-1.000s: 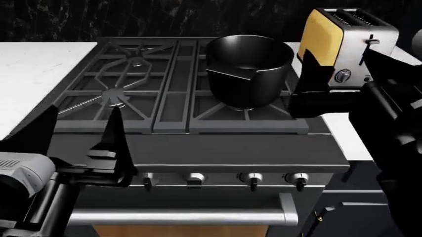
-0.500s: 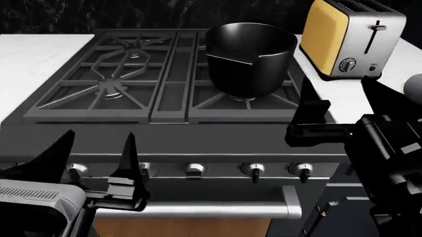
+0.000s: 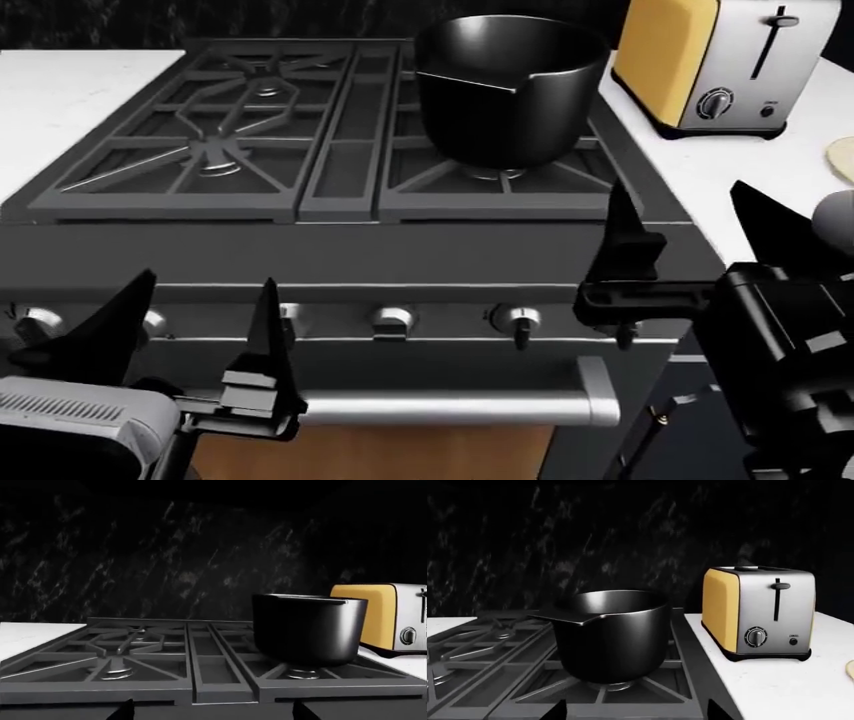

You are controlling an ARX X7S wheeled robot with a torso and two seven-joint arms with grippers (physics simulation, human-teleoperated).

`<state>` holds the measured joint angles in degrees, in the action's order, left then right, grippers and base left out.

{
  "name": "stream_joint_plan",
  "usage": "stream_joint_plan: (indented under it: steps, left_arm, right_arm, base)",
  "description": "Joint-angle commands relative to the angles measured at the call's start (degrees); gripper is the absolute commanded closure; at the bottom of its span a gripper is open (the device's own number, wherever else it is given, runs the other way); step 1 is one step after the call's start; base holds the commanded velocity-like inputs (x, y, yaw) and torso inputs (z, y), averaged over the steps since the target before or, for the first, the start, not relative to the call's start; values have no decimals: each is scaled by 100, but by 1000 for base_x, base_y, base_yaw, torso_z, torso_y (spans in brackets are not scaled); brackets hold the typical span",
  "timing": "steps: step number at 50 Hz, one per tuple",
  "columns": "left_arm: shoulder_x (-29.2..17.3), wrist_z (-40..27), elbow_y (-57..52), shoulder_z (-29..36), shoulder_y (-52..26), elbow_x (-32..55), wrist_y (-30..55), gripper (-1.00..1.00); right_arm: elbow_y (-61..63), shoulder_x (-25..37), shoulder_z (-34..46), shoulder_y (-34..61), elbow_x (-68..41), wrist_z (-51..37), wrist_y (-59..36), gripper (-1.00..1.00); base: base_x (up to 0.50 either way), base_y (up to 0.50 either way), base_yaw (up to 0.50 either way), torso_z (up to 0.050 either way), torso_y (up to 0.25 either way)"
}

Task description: Frozen meat rests on a plate on the counter. Retrieve the meat and place it in a pot on a burner. Then turn the burner on.

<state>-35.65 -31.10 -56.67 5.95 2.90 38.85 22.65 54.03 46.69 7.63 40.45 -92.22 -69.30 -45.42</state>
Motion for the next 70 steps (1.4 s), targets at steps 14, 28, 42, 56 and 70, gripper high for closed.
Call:
stream_joint_plan:
  steps: [14,28,42,56,70]
  left_arm:
    - [-92,-28,-190,95,466,-297,-434,-100]
    - [-77,-7,-122,270,606,-499,-721,-100]
    - [-20,70,110,436,611,-589,-867,-100]
    - [8,138,293,499,553,-587,-956,-100]
    - [11,152,367,559,496,-604,-974,-100]
  right_arm:
    - [592,38,-137,-607,435,-10,219,-100]
    - [594,1229,1833,-489,1500,-56,1880,-100]
    - [508,1440,2588,-512,1987,1,2232,-100]
    - [366,1356,2693,-514,2059,-17,2178,-100]
    - [329,1375,2710,-604,2138,9,2250,-100]
  base:
    - [0,0,0,-50,0]
    - [0,0,0,-50,0]
    - [0,0,0,-50,0]
    - [0,0,0,-50,0]
    - [0,0,0,-50,0]
